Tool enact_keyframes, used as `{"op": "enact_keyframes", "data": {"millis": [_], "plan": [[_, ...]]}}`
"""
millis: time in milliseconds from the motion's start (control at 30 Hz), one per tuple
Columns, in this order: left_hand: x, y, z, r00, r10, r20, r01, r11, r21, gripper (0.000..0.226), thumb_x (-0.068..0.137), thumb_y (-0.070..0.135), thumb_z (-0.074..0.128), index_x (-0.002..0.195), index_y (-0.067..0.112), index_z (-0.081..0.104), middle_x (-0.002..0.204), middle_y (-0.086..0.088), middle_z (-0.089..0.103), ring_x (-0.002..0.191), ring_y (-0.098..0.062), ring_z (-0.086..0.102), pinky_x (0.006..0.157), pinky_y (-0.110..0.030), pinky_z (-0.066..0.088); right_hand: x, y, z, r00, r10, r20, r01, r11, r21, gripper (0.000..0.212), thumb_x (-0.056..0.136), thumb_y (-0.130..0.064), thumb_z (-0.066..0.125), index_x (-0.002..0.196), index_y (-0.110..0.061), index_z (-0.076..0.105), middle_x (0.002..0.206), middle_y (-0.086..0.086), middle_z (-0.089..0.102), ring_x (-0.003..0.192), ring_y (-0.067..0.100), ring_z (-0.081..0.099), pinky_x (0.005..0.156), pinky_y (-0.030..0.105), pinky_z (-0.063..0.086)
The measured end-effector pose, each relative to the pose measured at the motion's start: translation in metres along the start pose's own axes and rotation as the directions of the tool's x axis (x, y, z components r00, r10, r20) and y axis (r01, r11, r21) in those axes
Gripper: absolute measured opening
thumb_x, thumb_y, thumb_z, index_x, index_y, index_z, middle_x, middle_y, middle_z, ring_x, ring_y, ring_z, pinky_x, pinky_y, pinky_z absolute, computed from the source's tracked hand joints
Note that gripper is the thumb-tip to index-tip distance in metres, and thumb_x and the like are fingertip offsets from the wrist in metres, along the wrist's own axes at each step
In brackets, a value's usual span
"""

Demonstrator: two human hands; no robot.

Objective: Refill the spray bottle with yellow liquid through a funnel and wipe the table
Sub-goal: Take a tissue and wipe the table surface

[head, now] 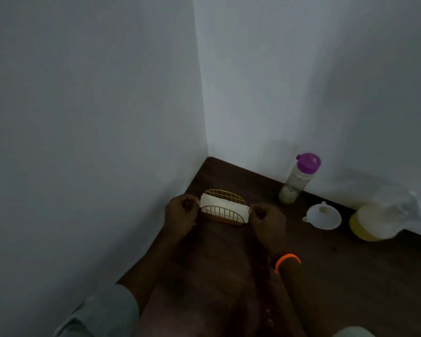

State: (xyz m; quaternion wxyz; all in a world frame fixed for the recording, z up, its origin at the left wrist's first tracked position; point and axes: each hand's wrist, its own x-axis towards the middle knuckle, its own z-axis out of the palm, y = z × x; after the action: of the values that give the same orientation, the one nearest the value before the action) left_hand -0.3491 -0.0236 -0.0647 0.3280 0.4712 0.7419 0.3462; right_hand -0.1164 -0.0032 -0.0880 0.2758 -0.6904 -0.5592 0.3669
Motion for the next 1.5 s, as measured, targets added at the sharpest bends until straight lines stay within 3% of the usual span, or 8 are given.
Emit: {"op": "enact_keyframes", "data": {"millis": [133, 267, 433, 900, 1033, 1133, 1267, 1500], "plan": [[0.039, -0.03, 0.006, 0.999, 0.038, 0.015, -0.04, 0.992, 0.118, 0.027, 0.087, 0.028, 0.072, 0.111, 0.016, 0.072, 0.101, -0.005, 0.074, 0.086, -0.021, 0.072, 0.071, -0.048, 0.062, 0.019, 0.003, 0.007, 0.999, 0.016, 0.048, -0.011, 0.995, -0.103, 0.026, 0.093, -0.019, 0.066, 0.118, -0.012, 0.069, 0.12, 0.007, 0.067, 0.111, 0.019, 0.062, 0.098, 0.039, 0.053], [0.049, -0.03, 0.014, 0.984, 0.119, 0.131, -0.148, 0.96, 0.24, 0.035, 0.088, 0.034, 0.071, 0.118, 0.016, 0.071, 0.111, -0.003, 0.074, 0.099, -0.017, 0.069, 0.09, -0.038, 0.058, 0.029, 0.01, 0.011, 0.995, -0.036, 0.089, 0.053, 0.978, -0.2, 0.026, 0.093, -0.02, 0.067, 0.117, -0.011, 0.071, 0.117, 0.007, 0.068, 0.105, 0.018, 0.062, 0.092, 0.032, 0.052], [0.055, -0.03, 0.019, 0.96, 0.24, 0.147, -0.273, 0.922, 0.276, 0.022, 0.091, 0.028, 0.067, 0.109, 0.016, 0.073, 0.106, -0.003, 0.074, 0.095, -0.017, 0.069, 0.085, -0.027, 0.054, 0.033, 0.015, 0.015, 0.993, -0.047, 0.106, 0.072, 0.969, -0.236, 0.023, 0.092, -0.021, 0.068, 0.113, -0.012, 0.071, 0.113, 0.006, 0.067, 0.101, 0.017, 0.061, 0.088, 0.032, 0.053], [0.066, -0.059, 0.017, 0.804, 0.533, 0.262, -0.594, 0.698, 0.401, 0.013, 0.091, 0.023, 0.066, 0.098, 0.017, 0.076, 0.108, 0.003, 0.067, 0.087, -0.017, 0.067, 0.071, -0.035, 0.058, 0.04, 0.02, 0.021, 0.983, -0.113, 0.146, 0.152, 0.945, -0.291, 0.012, 0.093, -0.017, 0.064, 0.103, -0.014, 0.07, 0.107, 0.005, 0.064, 0.095, 0.016, 0.058, 0.084, 0.035, 0.055], [0.064, -0.061, 0.013, 0.766, 0.571, 0.297, -0.643, 0.662, 0.385, 0.014, 0.093, 0.022, 0.064, 0.099, 0.016, 0.075, 0.109, 0.001, 0.066, 0.089, -0.017, 0.066, 0.074, -0.033, 0.058, 0.04, 0.022, 0.024, 0.976, -0.142, 0.167, 0.19, 0.93, -0.314, 0.006, 0.093, -0.021, 0.063, 0.098, -0.018, 0.065, 0.105, 0.002, 0.06, 0.093, 0.014, 0.055, 0.075, 0.025, 0.047], [0.064, -0.062, 0.009, 0.746, 0.585, 0.317, -0.666, 0.652, 0.363, 0.014, 0.094, 0.021, 0.063, 0.1, 0.016, 0.074, 0.111, 0.002, 0.065, 0.091, -0.014, 0.065, 0.077, -0.026, 0.055, 0.039, 0.024, 0.025, 0.972, -0.165, 0.17, 0.211, 0.927, -0.31, 0.011, 0.091, -0.022, 0.066, 0.102, -0.019, 0.068, 0.103, -0.002, 0.057, 0.09, 0.011, 0.053, 0.072, 0.02, 0.042], [0.064, -0.062, 0.006, 0.737, 0.592, 0.326, -0.676, 0.657, 0.334, 0.011, 0.095, 0.02, 0.062, 0.099, 0.017, 0.071, 0.109, 0.004, 0.064, 0.089, -0.012, 0.063, 0.076, -0.024, 0.054, 0.036, 0.025, 0.024, 0.969, -0.177, 0.171, 0.222, 0.93, -0.294, 0.007, 0.091, -0.018, 0.066, 0.096, -0.017, 0.071, 0.099, 0.001, 0.06, 0.091, 0.016, 0.058, 0.077, 0.029, 0.05], [0.058, -0.053, 0.002, 0.78, 0.568, 0.263, -0.626, 0.724, 0.29, 0.004, 0.096, 0.022, 0.059, 0.097, 0.02, 0.063, 0.102, 0.007, 0.062, 0.091, -0.009, 0.058, 0.076, -0.023, 0.051, 0.027, 0.019, 0.012, 0.962, -0.238, 0.133, 0.262, 0.941, -0.216, 0.003, 0.09, -0.017, 0.067, 0.092, -0.017, 0.066, 0.095, -0.003, 0.061, 0.09, 0.015, 0.06, 0.078, 0.033, 0.055]]}}
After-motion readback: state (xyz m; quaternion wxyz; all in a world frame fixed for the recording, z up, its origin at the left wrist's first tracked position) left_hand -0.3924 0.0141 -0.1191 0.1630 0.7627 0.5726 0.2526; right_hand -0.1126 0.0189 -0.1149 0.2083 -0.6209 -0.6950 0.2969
